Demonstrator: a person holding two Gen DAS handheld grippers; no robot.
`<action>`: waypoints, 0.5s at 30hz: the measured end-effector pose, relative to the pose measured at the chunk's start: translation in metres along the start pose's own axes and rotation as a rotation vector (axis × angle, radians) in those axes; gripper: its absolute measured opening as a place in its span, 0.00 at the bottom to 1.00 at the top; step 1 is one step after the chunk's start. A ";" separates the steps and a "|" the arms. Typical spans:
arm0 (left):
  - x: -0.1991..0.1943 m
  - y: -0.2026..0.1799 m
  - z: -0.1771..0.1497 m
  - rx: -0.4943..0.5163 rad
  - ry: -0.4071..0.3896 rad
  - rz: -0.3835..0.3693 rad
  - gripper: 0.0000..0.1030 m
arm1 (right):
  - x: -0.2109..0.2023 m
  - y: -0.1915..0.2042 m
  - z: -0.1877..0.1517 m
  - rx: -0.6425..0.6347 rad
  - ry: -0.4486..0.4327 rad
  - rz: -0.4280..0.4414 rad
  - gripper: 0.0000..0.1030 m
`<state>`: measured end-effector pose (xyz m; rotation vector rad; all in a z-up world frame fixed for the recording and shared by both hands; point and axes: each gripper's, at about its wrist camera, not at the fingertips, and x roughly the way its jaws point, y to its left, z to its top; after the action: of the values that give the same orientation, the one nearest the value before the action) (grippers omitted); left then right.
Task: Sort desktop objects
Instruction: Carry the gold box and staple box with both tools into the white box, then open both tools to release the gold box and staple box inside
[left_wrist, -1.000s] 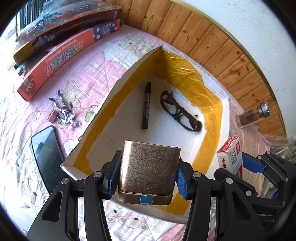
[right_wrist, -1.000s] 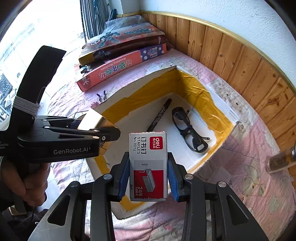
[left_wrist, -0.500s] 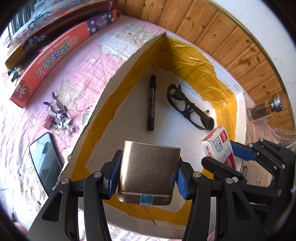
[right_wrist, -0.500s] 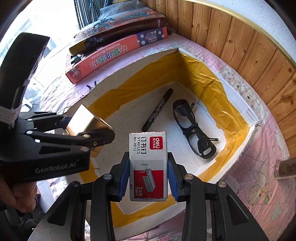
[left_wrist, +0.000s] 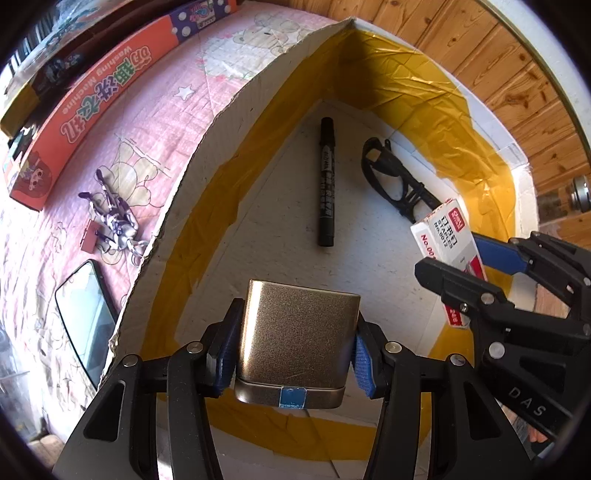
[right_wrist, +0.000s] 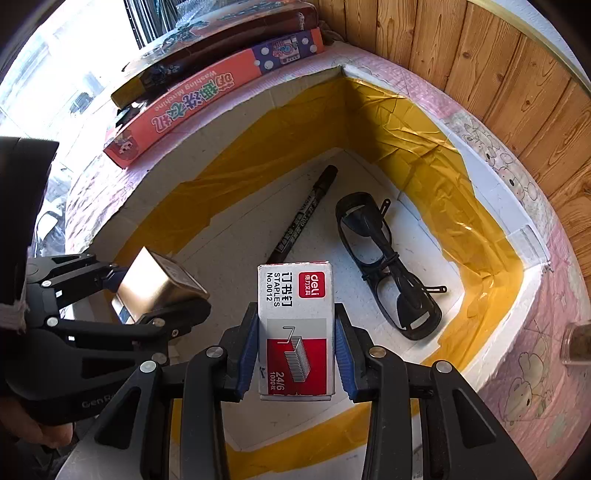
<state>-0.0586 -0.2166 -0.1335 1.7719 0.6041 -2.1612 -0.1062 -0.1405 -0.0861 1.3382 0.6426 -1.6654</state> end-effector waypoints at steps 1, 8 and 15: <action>0.002 0.001 0.000 -0.001 0.005 0.004 0.52 | 0.002 -0.001 0.001 0.001 0.004 0.000 0.38; 0.012 0.002 0.000 0.004 0.028 0.024 0.52 | 0.016 -0.011 0.008 0.026 0.042 -0.004 0.38; 0.015 0.004 -0.002 0.003 0.033 0.039 0.52 | 0.029 -0.015 0.011 0.043 0.077 -0.005 0.38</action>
<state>-0.0581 -0.2185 -0.1489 1.8088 0.5691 -2.1120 -0.1255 -0.1514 -0.1126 1.4383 0.6586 -1.6461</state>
